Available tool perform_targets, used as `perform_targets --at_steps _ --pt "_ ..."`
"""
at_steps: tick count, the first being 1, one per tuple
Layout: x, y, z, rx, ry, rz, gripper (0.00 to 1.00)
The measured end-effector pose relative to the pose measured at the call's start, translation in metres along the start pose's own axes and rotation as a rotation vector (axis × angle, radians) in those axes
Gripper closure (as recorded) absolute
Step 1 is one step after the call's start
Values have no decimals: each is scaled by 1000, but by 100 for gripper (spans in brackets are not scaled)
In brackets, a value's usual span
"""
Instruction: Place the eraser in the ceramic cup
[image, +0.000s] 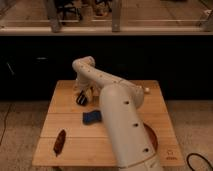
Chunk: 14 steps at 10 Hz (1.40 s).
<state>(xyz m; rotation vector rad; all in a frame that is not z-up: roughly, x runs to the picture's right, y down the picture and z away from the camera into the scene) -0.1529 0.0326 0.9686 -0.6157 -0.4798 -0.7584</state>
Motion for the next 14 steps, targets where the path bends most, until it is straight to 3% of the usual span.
perform_targets --at_steps 1,8,9,14 --pt "0 1 1 -1 -2 -1 23" --pt "-1 2 0 11 -9 -4 94" --pt "-2 2 -2 16 -10 -5 99" --pt "-10 -3 -31 81 -15 -20 100"
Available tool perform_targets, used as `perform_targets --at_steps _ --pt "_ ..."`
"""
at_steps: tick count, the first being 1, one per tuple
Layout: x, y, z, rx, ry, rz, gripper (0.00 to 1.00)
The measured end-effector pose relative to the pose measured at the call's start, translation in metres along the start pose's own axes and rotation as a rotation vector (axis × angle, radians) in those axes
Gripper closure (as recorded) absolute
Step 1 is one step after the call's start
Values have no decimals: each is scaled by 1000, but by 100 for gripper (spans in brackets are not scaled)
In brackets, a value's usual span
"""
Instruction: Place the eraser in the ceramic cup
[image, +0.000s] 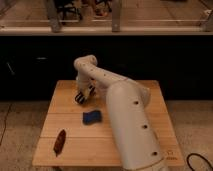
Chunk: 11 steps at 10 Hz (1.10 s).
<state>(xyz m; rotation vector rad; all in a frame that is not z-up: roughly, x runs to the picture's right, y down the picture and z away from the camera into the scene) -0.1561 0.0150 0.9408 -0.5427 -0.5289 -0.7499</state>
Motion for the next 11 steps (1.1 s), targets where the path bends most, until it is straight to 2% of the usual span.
perform_targets --at_steps 2,5,7,11 --pt "-3 -5 -16 36 -5 -5 100" --pt "-6 -12 -29 59 0 -14 100" --pt "-8 -20 -36 61 7 -24 100" --pt "-14 -36 -47 40 19 -49 100"
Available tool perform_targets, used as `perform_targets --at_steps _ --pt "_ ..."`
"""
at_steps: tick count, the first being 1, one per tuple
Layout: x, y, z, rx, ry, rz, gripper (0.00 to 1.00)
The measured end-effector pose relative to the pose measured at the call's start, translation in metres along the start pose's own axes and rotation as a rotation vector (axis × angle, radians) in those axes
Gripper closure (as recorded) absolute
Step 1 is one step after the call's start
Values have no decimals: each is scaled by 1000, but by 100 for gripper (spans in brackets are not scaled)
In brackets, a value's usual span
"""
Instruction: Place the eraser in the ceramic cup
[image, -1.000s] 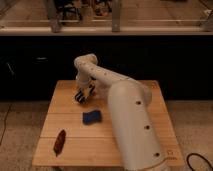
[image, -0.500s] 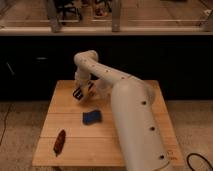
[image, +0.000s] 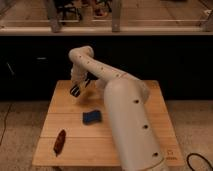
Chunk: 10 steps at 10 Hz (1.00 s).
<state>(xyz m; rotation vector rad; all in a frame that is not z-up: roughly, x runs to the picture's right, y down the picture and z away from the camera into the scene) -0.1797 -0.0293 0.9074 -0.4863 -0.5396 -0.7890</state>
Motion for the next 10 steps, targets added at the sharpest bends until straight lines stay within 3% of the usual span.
perform_targets --at_steps 5,10 --pt "-1 0 -23 -19 21 8 100" --pt "-13 4 -48 4 30 11 100"
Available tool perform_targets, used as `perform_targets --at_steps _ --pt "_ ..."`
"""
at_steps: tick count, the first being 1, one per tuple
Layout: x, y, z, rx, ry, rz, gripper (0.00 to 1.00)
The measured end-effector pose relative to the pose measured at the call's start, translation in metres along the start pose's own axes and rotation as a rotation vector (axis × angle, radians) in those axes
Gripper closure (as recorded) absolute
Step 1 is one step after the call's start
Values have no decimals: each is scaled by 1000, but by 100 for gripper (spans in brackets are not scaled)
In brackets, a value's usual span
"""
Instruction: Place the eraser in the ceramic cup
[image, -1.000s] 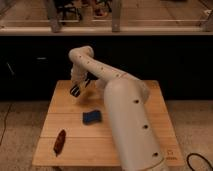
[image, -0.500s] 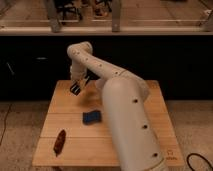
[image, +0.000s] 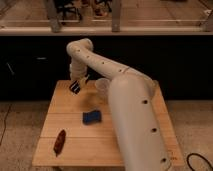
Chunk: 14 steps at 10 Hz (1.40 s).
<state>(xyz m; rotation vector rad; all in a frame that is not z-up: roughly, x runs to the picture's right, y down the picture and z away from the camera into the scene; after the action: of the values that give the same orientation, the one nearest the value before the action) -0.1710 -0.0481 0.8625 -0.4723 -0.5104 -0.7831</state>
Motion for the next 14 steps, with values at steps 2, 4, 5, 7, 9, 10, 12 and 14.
perform_targets --at_steps 2,4,5,7,9,10,12,14 --pt "-4 2 -5 9 -3 1 100" --pt "-7 2 -10 14 -3 -2 100" --pt "-10 1 -13 18 -5 -5 100" --pt "-14 1 -20 29 -12 -6 100" --pt "-18 0 -31 51 -23 -2 100" --pt "-18 0 -35 62 -32 6 100" --pt "-20 0 -41 85 -50 26 100" --pt "-19 2 -47 120 -74 54 100"
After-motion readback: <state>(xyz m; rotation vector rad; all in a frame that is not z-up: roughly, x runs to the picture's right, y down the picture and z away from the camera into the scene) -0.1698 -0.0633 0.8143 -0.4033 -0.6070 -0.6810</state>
